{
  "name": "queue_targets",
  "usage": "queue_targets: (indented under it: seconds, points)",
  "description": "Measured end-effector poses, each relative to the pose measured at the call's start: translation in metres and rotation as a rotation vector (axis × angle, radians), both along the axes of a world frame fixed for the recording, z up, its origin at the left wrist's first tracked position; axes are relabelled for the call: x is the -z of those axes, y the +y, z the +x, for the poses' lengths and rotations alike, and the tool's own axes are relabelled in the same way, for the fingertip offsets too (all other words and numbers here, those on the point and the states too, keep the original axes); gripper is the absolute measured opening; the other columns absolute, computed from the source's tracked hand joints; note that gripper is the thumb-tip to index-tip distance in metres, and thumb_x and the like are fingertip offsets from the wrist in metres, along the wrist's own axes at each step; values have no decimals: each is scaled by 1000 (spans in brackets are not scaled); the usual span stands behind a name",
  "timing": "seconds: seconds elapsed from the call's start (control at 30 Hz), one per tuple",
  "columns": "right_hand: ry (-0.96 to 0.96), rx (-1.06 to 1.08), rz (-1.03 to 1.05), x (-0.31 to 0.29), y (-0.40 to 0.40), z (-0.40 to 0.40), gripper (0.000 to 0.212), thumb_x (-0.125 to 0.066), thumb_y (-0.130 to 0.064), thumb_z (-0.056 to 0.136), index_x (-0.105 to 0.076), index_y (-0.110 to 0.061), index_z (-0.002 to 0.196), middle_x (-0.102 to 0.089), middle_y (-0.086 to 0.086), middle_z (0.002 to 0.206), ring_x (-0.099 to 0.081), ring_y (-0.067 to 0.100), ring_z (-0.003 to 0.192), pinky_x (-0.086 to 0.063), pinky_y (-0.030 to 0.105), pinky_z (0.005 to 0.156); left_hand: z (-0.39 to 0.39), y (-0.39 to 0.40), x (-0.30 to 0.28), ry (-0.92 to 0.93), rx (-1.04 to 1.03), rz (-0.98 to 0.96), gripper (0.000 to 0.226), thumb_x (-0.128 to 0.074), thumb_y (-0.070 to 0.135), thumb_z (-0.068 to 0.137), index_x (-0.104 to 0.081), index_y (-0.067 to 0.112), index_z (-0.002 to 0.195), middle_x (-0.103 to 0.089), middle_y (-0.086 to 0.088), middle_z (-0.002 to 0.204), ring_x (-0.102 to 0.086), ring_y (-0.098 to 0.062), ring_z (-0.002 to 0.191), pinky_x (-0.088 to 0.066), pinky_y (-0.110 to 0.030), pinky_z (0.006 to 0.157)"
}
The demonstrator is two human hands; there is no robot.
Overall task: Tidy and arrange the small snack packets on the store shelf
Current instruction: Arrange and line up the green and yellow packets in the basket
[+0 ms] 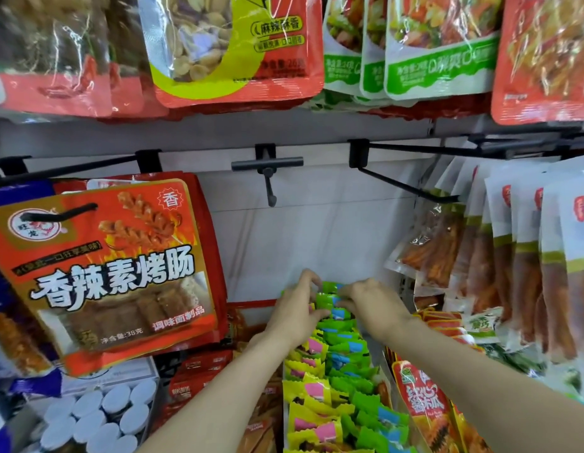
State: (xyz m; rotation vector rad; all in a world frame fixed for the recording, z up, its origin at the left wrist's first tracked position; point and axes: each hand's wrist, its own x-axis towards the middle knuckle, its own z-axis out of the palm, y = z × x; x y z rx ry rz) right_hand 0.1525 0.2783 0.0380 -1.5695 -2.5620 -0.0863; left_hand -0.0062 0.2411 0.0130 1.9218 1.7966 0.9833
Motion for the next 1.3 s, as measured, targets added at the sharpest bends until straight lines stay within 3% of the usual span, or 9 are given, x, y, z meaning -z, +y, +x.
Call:
queue_targets:
  seconds: [0.1, 0.23, 0.33, 0.43, 0.6, 0.8, 0.93, 1.13, 1.3]
  points:
    - [91, 96, -42, -1, 1, 0, 45, -56, -56, 90, -67, -16, 104, -67, 13, 105, -63, 31, 103, -48, 34, 79, -1, 6, -3, 90, -5, -44, 50, -77, 26, 83, -57, 20, 129, -66, -4, 111, -60, -24, 110, -45, -32, 95]
    - [281, 118, -139, 1, 4, 14, 53, -56, -56, 91, -67, -8, 72, -71, 12, 75, -67, 21, 78, -45, 26, 69, 1, 11, -1, 127, -39, -68, 43, -78, 34, 81, -68, 18, 120, -70, -4, 119, -61, -20, 114, -43, -26, 93]
    - [571, 134, -245, 0, 13, 22, 43, -45, -37, 102, -69, -2, 93, -74, 13, 73, -72, 24, 76, -56, 36, 77, 1, 12, 2, 65, -102, -27, 37, -81, 38, 78, -73, 19, 109, -73, -4, 107, -64, -21, 103, -39, -22, 78]
    - [655, 197, -370, -1, 20, 21, 36, -50, -31, 101, -56, -4, 124, -74, 10, 69, -71, 16, 57, -57, 29, 61, 1, 15, 5, -6, -204, 19, 26, -82, 36, 77, -77, 21, 97, -75, -4, 97, -65, -21, 96, -41, -25, 74]
    - [476, 277, -230, 4, 36, 10, 52, -64, -50, 88, -61, -20, 130, -66, 3, 125, -58, 19, 121, -42, 29, 101, -3, 17, 10, -127, -180, 14, 16, -85, 27, 74, -79, 18, 86, -75, 1, 87, -66, -16, 86, -45, -24, 76]
    - [545, 350, -272, 12, 43, -3, 24, -78, -45, 77, -75, -26, 92, -74, -4, 103, -67, 17, 101, -51, 26, 88, -6, 16, 9, -298, -143, -15, 19, -87, 20, 71, -81, 17, 89, -72, 7, 80, -66, -13, 82, -48, -18, 79]
    - [594, 253, -226, 19, 37, -6, 21, -74, -23, 85, -59, -23, 70, -70, 6, 88, -67, 25, 93, -45, 24, 74, -8, 15, 10, -287, -149, -12, 17, -87, 20, 72, -80, 15, 86, -74, 2, 82, -69, -19, 86, -48, -21, 79]
    - [818, 112, -16, -26, 21, 1, 11, -61, -23, 96, -55, -14, 100, -65, 10, 82, -59, 25, 72, -48, 33, 67, -5, 10, 8, -167, -195, -71, 24, -83, 32, 77, -80, 15, 93, -76, -3, 92, -65, -9, 83, -40, -14, 67]
    - [959, -9, 106, -64, -16, 13, 8, -64, -19, 93, -61, -12, 97, -71, 15, 79, -69, 33, 73, -58, 45, 73, -4, -8, -12, -229, -51, -120, 25, -70, 18, 91, -72, 6, 113, -72, -10, 113, -66, -21, 110, -47, -24, 97]
